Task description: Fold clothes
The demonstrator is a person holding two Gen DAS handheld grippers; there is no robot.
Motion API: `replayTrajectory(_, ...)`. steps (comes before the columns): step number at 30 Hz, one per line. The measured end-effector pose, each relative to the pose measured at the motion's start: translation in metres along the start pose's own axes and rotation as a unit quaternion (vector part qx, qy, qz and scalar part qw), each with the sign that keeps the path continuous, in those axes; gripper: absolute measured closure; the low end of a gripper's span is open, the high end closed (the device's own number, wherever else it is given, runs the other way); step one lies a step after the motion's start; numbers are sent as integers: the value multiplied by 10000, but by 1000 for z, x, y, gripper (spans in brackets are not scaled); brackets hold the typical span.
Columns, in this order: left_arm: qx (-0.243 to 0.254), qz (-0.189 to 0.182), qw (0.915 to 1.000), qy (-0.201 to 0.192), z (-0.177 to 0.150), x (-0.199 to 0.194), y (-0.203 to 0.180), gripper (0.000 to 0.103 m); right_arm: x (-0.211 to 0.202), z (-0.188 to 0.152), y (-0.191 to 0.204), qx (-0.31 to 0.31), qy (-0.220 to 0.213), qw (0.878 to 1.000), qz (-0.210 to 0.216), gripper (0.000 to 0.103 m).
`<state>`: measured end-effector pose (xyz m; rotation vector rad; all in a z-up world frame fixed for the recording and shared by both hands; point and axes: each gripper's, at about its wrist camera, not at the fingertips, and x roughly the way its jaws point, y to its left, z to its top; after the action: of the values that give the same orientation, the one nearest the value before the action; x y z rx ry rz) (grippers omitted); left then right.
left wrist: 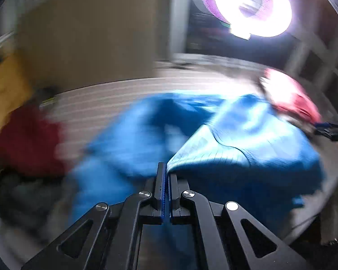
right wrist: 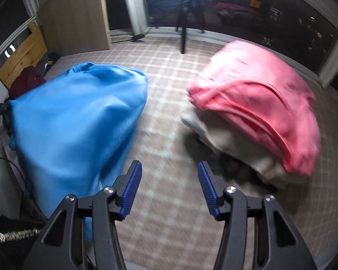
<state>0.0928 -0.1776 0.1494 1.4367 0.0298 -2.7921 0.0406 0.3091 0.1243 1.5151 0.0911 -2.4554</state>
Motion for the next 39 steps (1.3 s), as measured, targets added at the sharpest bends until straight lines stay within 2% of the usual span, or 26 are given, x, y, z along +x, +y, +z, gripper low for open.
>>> replayTrajectory(2, -423, 657, 9969, -24, -10, -12, 51, 102, 20, 23, 16, -91, 36, 9999, 90, 48)
replayTrajectory(6, -947, 2012, 9748, 172, -35, -20, 142, 102, 70, 80, 58, -336, 93, 9990, 294, 48)
replayTrajectory(9, -1295, 2464, 9598, 347, -49, -18, 188, 102, 110, 121, 97, -445, 166, 9965, 691, 48)
replayTrajectory(13, -1769, 2193, 9590, 312, -62, -23, 215, 102, 157, 156, 149, -857, 324, 9921, 857, 48)
replayTrajectory(15, -1913, 2071, 9589, 323, -69, -26, 220, 102, 187, 174, 167, -1075, 426, 9917, 557, 47)
replayTrajectory(17, -1984, 2052, 9578, 335, -73, -29, 219, 102, 211, 187, 175, -1058, 623, 9913, 465, 46)
replayTrajectory(20, -2005, 2074, 9569, 330, -75, -35, 214, 102, 239, 203, 188, -1012, 851, 9872, 888, 46)
replayTrajectory(25, -1981, 2104, 9568, 332, -73, -37, 218, 102, 262, 208, 224, -1240, 843, 9776, 1475, 44)
replayTrajectory(26, -1993, 2065, 9574, 334, -72, -37, 219, 102, 262, 206, 231, -1273, 758, 9770, 1530, 45)
replayTrajectory(27, -1991, 2046, 9578, 338, -72, -37, 220, 102, 258, 203, 236, -1316, 724, 9743, 1676, 59)
replayTrajectory(28, -1984, 2038, 9581, 342, -73, -36, 219, 102, 254, 198, 240, -1361, 702, 9709, 1843, 77)
replayTrajectory(29, -1976, 2031, 9584, 347, -73, -36, 219, 102, 252, 194, 245, -1387, 759, 9665, 2021, 101)
replayTrajectory(31, -1936, 1999, 9596, 407, -76, -34, 216, 102, 241, 188, 249, -1452, 580, 9687, 1928, 102)
replayTrajectory(33, -1882, 1975, 9608, 492, -82, -31, 211, 102, 217, 182, 247, -1532, 182, 9696, 1899, 103)
replayTrajectory(35, -1858, 1862, 9633, 529, -87, -30, 204, 102, 186, 182, 227, -1301, -235, 9758, 1743, 103)
replayTrajectory(38, -1898, 1447, 9699, 480, -91, -32, 188, 102, 138, 181, 195, -909, -855, 9813, 1464, 103)
replayTrajectory(39, -1898, 1248, 9728, 448, -91, -32, 181, 102, 127, 182, 184, -833, -853, 9854, 1214, 103)
